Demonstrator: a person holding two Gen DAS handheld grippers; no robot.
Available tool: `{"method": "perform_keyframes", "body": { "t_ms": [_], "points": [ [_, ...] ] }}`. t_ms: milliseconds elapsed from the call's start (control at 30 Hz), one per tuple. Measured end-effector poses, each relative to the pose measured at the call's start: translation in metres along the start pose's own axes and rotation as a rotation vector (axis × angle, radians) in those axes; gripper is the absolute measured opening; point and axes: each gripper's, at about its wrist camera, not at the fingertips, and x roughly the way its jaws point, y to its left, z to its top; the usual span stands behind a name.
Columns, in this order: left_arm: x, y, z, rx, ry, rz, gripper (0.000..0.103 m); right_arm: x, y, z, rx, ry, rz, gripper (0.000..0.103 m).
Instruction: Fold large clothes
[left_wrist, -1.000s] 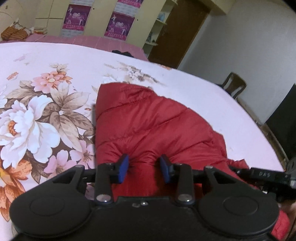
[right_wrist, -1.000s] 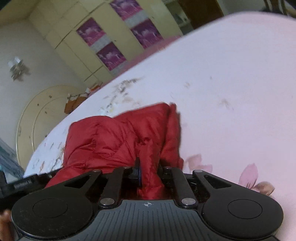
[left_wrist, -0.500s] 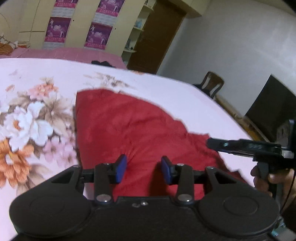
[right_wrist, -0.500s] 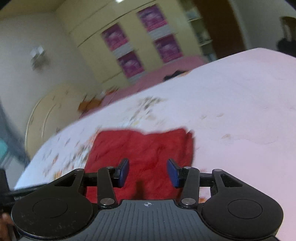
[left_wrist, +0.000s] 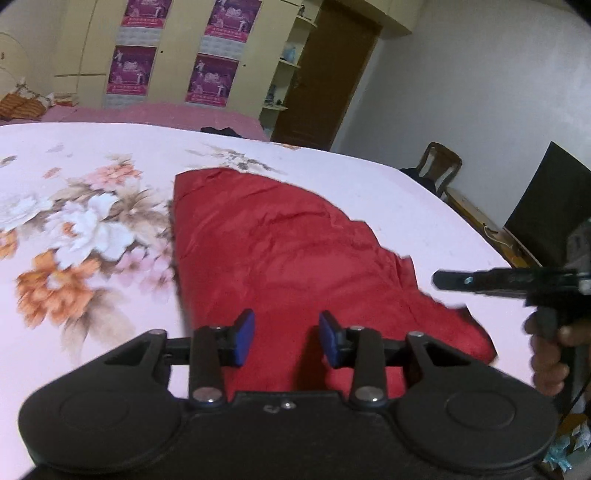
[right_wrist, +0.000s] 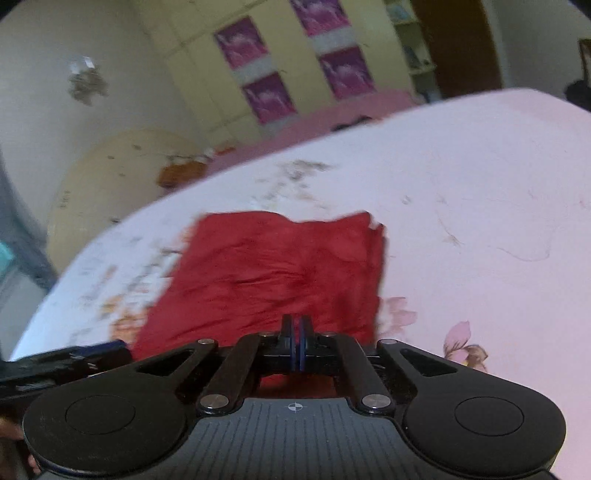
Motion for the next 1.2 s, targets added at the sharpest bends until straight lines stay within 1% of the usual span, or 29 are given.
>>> {"method": "perform_keyframes", "body": {
  "t_ms": [67,133,200,300,533,633,700,800,833,867,900,933,967,1000,1033,1067,1100,1200],
  "points": [
    [-0.010,-0.002,-0.010,-0.026,-0.001,0.005,0.027,-0.015,0.014,-0.011,-0.044,-0.005,0.032,0.002],
    [-0.015,-0.006,-0.018,-0.034,0.006,0.022,0.027,-0.023,0.027,-0.025,-0.086,-0.009,0.057,0.002],
    [-0.016,-0.011,-0.026,-0.018,0.016,0.039,0.027,-0.025,0.033,-0.039,-0.127,-0.007,0.067,0.002],
    [-0.012,-0.013,-0.034,0.003,0.027,0.056,0.027,-0.009,0.033,-0.061,-0.188,0.056,0.027,0.002],
    [-0.005,-0.007,-0.055,-0.029,0.020,0.096,0.029,0.019,0.020,-0.080,-0.176,0.105,0.008,0.001],
    [0.001,-0.006,-0.062,-0.028,0.017,0.105,0.029,0.032,0.009,-0.090,-0.156,0.105,0.006,0.000],
    [0.002,-0.008,-0.062,-0.009,0.022,0.115,0.029,0.033,0.007,-0.086,-0.121,0.106,0.013,0.000],
    [-0.008,-0.010,-0.052,-0.016,0.032,0.113,0.029,0.016,0.014,-0.075,-0.107,0.110,0.007,0.000],
    [-0.016,-0.013,-0.048,-0.013,0.013,0.110,0.027,0.004,0.017,-0.070,-0.107,0.075,0.002,0.009],
    [-0.024,-0.016,-0.044,0.006,-0.011,0.108,0.032,-0.007,0.019,-0.068,-0.106,0.041,0.001,0.026],
    [-0.029,-0.018,-0.041,0.024,-0.034,0.118,0.035,-0.016,0.018,-0.065,-0.095,-0.001,0.004,0.065],
    [-0.031,-0.017,-0.037,0.021,-0.052,0.132,0.040,-0.025,0.017,-0.061,-0.081,-0.057,-0.015,0.074],
    [-0.031,-0.011,-0.032,-0.003,-0.068,0.125,0.044,-0.026,0.015,-0.055,-0.068,-0.069,-0.023,0.073],
    [-0.028,-0.004,-0.028,-0.031,-0.077,0.113,0.047,-0.024,0.011,-0.050,-0.052,-0.077,-0.028,0.062],
    [-0.024,0.002,-0.022,-0.050,-0.079,0.114,0.047,-0.021,0.005,-0.042,-0.025,-0.086,-0.032,0.042],
    [-0.018,0.007,-0.017,-0.058,-0.078,0.111,0.047,-0.015,-0.002,-0.034,0.008,-0.088,-0.038,0.035],
    [-0.014,0.012,-0.012,-0.059,-0.081,0.108,0.047,-0.009,-0.008,-0.026,0.037,-0.093,-0.042,0.033],
    [0.003,0.019,0.006,-0.062,-0.083,0.087,0.047,0.013,-0.024,-0.004,0.088,-0.102,-0.076,0.033]
  ]
}}
